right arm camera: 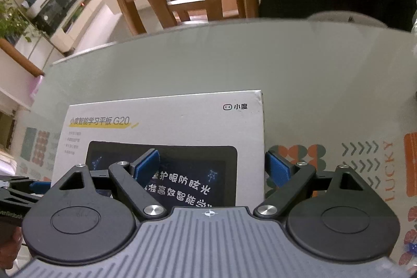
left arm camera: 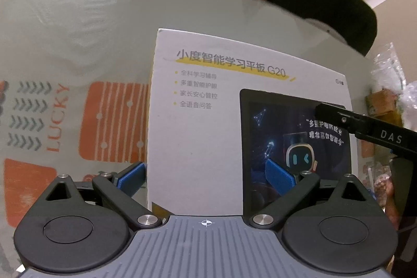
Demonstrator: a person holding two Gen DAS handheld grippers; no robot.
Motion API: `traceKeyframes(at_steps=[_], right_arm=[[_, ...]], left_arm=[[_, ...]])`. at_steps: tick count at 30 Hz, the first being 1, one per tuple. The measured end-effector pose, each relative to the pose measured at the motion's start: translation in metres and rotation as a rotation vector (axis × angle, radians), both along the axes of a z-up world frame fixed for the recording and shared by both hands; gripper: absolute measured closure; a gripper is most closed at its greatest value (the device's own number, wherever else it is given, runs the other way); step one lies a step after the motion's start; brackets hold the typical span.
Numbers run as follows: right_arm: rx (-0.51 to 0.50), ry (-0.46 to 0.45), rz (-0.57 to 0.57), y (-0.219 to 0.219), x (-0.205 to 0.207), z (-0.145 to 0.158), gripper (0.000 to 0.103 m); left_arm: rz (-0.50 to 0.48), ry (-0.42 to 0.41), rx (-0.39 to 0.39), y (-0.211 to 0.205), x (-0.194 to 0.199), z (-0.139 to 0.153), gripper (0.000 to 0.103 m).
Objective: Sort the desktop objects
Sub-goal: 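Lift the tablet box with both tools and carry it toward the white box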
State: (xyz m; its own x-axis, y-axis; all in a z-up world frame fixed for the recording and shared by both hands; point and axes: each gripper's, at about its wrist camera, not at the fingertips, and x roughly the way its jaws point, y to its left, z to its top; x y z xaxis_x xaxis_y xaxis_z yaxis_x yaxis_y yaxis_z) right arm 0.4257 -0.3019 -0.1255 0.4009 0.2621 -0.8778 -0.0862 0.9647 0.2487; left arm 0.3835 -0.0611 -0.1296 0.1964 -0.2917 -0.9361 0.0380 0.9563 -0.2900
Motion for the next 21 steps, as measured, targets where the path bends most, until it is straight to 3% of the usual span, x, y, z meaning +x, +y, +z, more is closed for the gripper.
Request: traceKeyframes(at_steps=[12, 21], right_arm=[[0.009, -0.083, 0.036, 0.029, -0.053, 0.054, 0.000], [0.019, -0.107, 0.082, 0.060, -0.113, 0.075, 0.000]], left_arm=[[0.054, -0.066, 0.006, 0.032, -0.060, 0.053, 0.006], [0.109, -0.102, 0.023, 0.067, -0.127, 0.079, 0.006]])
